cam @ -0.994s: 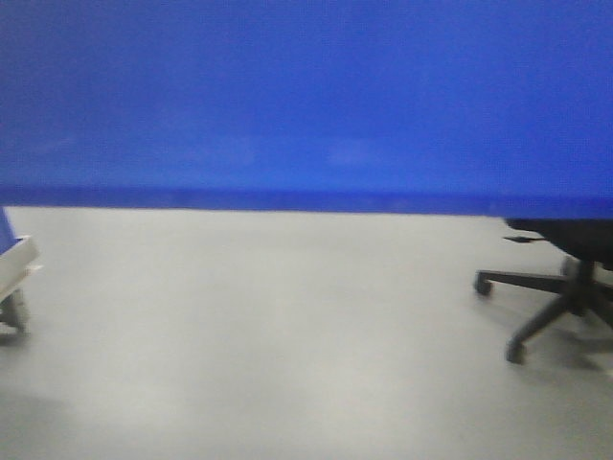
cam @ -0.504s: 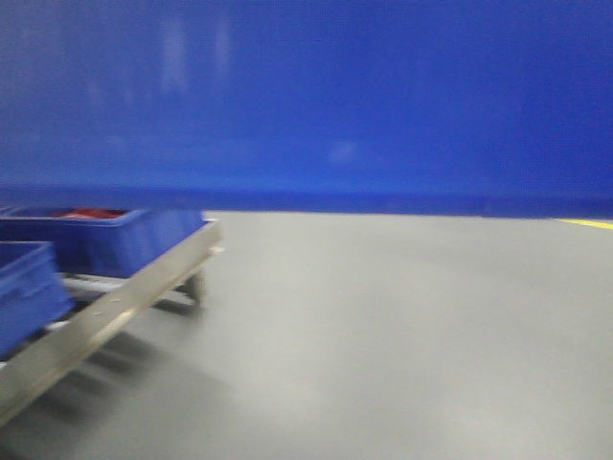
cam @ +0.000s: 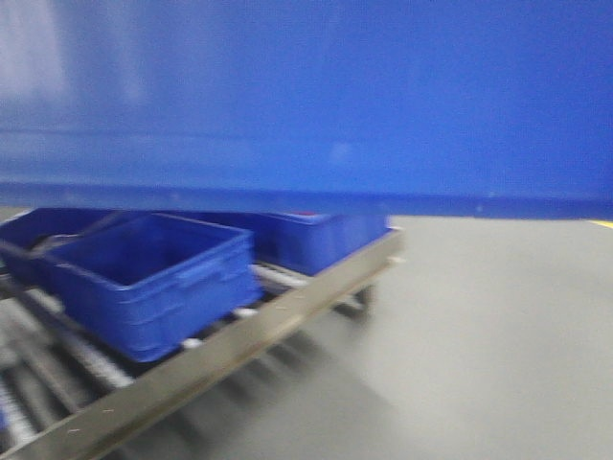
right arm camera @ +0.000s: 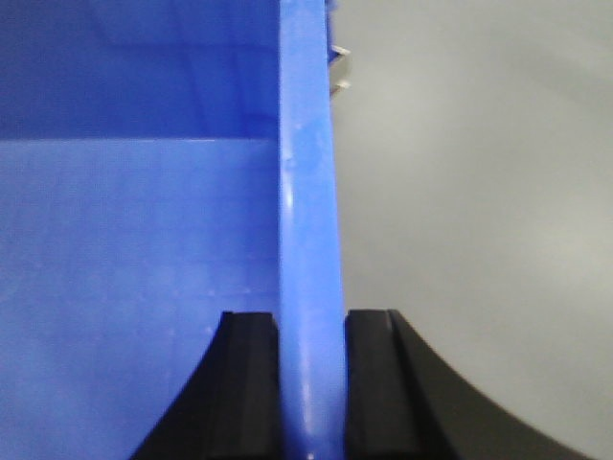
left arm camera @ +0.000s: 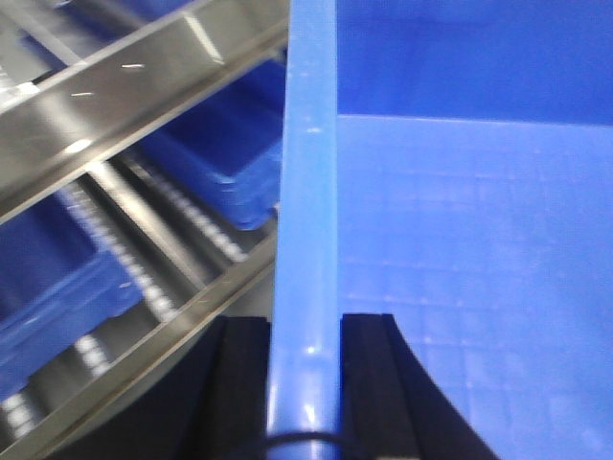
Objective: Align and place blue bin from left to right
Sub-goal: 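Drive the held blue bin toward another conveyor shelf of bins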
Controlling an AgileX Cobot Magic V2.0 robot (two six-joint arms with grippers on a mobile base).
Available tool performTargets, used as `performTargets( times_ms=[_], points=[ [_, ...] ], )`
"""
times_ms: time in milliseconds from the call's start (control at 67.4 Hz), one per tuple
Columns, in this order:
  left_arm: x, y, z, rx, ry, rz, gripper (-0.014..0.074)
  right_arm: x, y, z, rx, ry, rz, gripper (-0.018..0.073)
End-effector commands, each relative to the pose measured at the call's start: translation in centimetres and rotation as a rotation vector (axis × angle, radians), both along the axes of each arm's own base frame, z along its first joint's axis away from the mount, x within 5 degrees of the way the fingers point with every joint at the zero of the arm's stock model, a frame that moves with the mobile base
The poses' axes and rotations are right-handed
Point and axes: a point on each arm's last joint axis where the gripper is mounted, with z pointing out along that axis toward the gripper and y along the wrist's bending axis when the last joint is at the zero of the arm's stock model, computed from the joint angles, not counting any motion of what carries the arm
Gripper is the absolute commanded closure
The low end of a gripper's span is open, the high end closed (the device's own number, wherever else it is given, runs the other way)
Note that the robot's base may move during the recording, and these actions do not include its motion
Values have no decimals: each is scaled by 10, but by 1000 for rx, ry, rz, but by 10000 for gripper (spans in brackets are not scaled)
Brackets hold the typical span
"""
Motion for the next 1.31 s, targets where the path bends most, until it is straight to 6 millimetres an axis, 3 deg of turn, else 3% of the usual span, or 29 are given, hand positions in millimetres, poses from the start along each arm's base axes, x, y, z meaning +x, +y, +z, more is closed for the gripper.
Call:
performTargets(
  times_ms=[0,1290],
  points=[
    [0,-9,10,-61,-80,-84,707,-1,24,19,203,-158,193,638],
    [0,-9,10,-61,-80,-84,707,-1,24,19,203,-158,193,638]
  ],
)
